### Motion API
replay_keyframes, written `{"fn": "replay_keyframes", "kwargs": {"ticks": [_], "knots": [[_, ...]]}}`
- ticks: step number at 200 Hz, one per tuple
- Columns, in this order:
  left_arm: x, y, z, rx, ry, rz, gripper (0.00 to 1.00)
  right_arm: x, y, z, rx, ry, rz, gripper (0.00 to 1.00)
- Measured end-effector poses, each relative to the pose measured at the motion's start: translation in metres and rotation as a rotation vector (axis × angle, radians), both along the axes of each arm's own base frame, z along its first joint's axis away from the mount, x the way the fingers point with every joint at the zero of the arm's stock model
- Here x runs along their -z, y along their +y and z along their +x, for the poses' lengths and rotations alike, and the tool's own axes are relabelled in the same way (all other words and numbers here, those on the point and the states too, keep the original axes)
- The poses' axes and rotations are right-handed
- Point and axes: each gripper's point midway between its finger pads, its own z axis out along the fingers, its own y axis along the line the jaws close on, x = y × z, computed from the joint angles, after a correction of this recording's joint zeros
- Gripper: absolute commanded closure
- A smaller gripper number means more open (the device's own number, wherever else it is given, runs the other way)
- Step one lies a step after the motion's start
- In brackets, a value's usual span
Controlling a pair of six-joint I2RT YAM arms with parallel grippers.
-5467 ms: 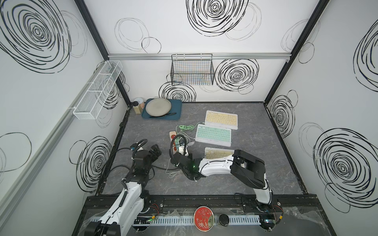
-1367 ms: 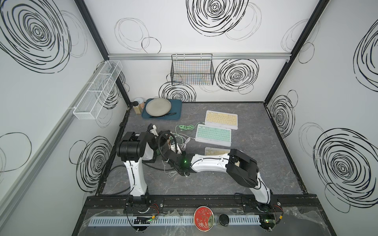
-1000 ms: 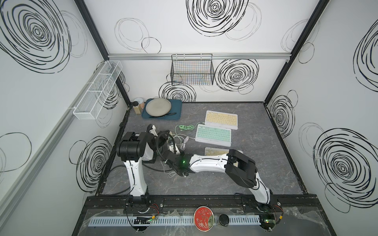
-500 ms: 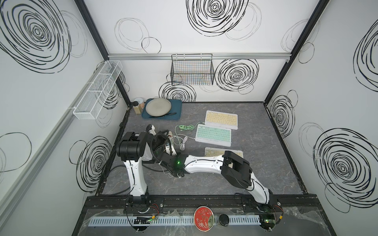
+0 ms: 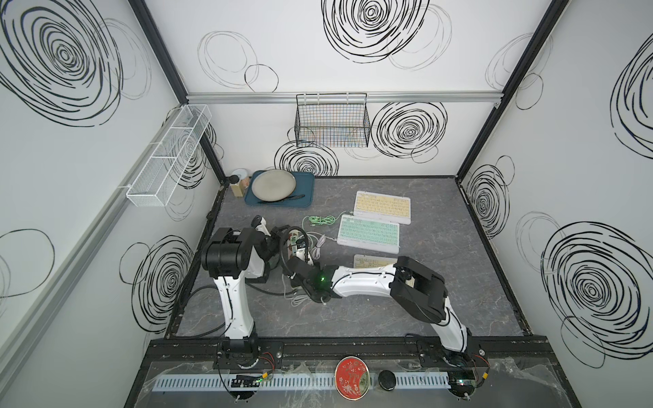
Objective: Unplug the wireless keyboard
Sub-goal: Remove the plug from the socket.
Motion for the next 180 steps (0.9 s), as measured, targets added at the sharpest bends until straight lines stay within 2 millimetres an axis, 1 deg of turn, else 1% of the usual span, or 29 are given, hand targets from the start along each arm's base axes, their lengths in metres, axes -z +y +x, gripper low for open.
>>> {"fn": "replay_keyframes", "kwargs": {"ticks": [24,55,73,90,111,159,180], "knots": [[0.000,0.000,0.000,0.000,-0.002,0.000,1.00,0.000,0.000,-0.001,0.001,0.052,0.052,1.00],[0.000,0.000,0.000,-0.002,-0.001,0.001,1.00,-0.001,0.002,-0.001,0.011,0.048,0.031,1.00],[0.000,0.001,0.000,-0.005,0.000,0.002,1.00,-0.002,0.005,-0.001,0.043,-0.005,-0.044,1.00],[0.000,0.002,0.000,-0.008,0.001,0.002,1.00,-0.002,0.008,-0.002,0.083,-0.088,-0.140,1.00],[0.000,0.002,0.001,-0.010,0.001,0.003,1.00,-0.004,0.010,-0.003,0.118,-0.175,-0.214,1.00],[0.001,0.001,0.000,-0.001,0.005,0.000,1.00,-0.005,0.000,-0.001,0.128,-0.257,-0.306,1.00],[0.002,0.000,-0.001,0.003,0.005,-0.001,1.00,-0.004,-0.002,-0.002,0.119,-0.284,-0.298,1.00]]}}
